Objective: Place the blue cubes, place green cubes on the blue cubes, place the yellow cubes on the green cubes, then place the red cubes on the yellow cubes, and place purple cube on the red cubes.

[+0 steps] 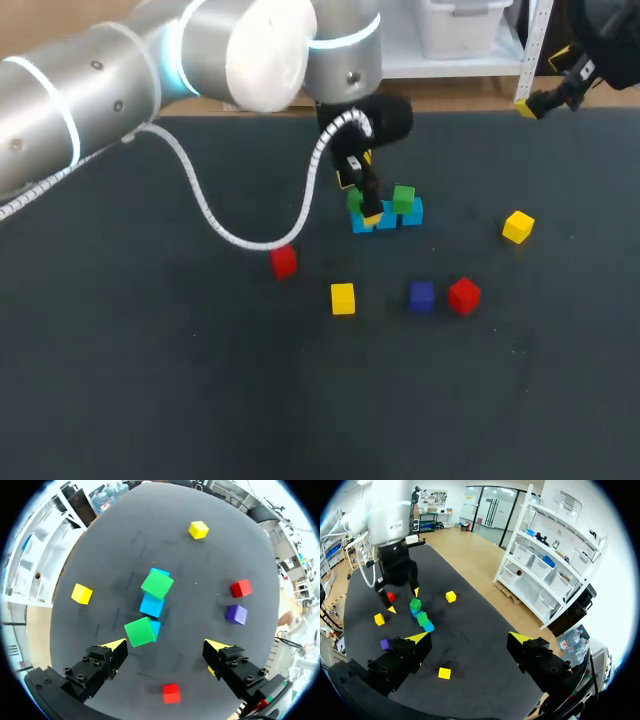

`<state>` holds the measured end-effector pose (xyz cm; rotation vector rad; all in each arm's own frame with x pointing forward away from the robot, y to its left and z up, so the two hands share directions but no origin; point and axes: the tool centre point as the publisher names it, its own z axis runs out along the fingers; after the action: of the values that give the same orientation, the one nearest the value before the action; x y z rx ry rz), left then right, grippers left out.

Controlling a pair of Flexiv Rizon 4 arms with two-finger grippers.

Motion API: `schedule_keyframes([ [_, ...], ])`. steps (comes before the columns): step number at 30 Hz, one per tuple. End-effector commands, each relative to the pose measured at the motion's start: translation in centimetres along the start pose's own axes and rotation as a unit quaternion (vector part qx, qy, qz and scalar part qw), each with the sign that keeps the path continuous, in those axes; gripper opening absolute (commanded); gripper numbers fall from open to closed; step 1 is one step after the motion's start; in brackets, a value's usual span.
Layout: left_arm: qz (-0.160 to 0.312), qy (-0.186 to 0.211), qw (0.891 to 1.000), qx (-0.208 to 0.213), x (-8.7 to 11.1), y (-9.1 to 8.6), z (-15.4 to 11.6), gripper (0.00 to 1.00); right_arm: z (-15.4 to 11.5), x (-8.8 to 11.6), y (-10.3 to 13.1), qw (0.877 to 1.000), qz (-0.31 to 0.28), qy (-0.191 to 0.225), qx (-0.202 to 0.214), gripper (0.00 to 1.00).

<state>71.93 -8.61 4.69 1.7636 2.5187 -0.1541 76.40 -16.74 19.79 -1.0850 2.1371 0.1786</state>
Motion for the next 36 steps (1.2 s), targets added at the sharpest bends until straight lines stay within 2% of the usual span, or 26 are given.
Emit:
schedule_keyframes([
  [1,-0.012,-0.028,0.998,-0.063,0.4,0.0,0.7,1.00,0.0,0.0,0.0,1.000,0.000,0.000,0.000,1.00],
  [9,-0.026,-0.026,0.997,-0.068,0.1,1.2,0.5,1.00,0.0,0.0,0.0,1.000,0.000,0.000,0.000,1.00],
  [15,-0.039,-0.009,0.998,-0.053,-0.1,1.6,1.2,1.00,0.0,0.0,0.0,1.000,0.000,0.000,0.000,1.00],
  [22,-0.052,-0.023,0.998,-0.042,-0.6,1.8,1.3,1.00,0.0,0.0,0.0,1.000,0.000,0.000,0.000,1.00],
  [32,-0.059,-0.017,0.997,-0.049,-0.8,2.7,2.2,1.00,0.0,0.0,0.0,1.000,0.000,0.000,0.000,1.00],
  [36,-0.059,-0.019,0.997,-0.055,-1.0,2.8,1.9,0.86,0.0,0.0,0.0,1.000,0.000,0.000,0.000,1.00],
])
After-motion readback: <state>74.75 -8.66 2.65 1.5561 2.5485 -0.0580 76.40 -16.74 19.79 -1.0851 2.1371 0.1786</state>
